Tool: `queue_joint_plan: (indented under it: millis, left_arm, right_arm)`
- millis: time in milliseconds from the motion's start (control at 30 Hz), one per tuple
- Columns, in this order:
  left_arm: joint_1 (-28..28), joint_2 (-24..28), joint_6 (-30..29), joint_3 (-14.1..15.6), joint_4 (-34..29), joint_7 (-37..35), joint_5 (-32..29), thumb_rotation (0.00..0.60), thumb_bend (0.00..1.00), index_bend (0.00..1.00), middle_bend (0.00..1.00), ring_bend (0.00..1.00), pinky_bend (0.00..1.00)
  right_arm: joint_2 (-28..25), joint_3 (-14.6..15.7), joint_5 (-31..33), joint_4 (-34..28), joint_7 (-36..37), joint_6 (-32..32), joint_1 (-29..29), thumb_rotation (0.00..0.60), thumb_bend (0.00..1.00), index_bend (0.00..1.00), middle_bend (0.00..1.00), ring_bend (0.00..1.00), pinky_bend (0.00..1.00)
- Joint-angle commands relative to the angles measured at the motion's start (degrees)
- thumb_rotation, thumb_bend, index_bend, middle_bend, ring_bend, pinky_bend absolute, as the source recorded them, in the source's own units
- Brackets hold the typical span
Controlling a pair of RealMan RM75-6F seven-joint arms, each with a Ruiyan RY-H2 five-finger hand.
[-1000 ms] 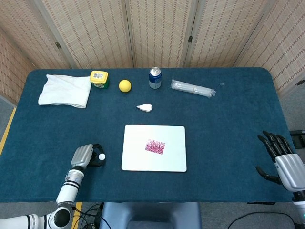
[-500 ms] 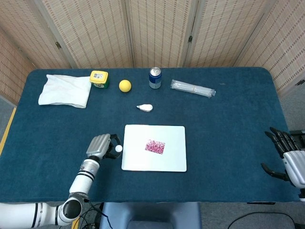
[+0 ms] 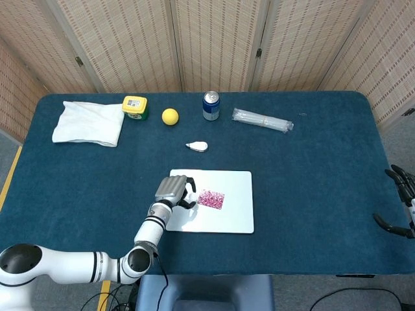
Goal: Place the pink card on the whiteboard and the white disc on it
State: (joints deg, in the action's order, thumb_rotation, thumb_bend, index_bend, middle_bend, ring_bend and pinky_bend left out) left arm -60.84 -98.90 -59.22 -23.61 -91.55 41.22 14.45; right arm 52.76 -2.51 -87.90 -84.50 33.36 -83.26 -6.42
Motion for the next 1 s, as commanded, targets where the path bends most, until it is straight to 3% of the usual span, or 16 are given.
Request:
queue_joint_plan:
  millis: [33,267,633,867,1000]
  left_arm:
    - [-3.18,-2.6,1.39,-0.7,3.3,1.23,-2.18,0.6,0.34,0.52,1.0,1.0,1.0]
    - [-6.63,-5.16,2.01,-1.25,6.9,1.62,-3.89,0.6,0.34,0.52,1.0,1.0,1.0]
    - [-10.46,-9.77,7.65,-0.78,16.68,0.7,-5.12,0.6,0.34,0.53,1.0,1.0,1.0]
    - [-10.75,-9.92,8.85,-0.24,18.32,-0.28,-5.09,0.6,0.34,0.52,1.0,1.0,1.0]
    - [-10.56,-9.27,9.71,0.51,17.96,-0.45,-5.31,0.6,0.34,0.46,1.0,1.0,1.0]
  right_arm:
    - [-0.24,-0.34,0.89,1.59,2.34,1.2,-0.19,0.6,0.18,0.0,0.0,0.0,0.0]
    - [-0.38,-0.32,0.81,3.6,6.02,1.93,-0.28,0.6,0.18,0.0,0.0,0.0,0.0]
    - [-0.32,-0.4,0.48,5.18,8.53,2.1,-0.29,0.6,0.18,0.0,0.0,0.0,0.0]
    - [-0.34,-0.48,0.63,5.5,8.88,2.39,-0.33,0.6,0.18,0.0,0.0,0.0,0.0]
    - [-0.33,-0.5,0.53,5.45,8.75,2.14,-0.21,0.6,0.18,0.0,0.0,0.0,0.0]
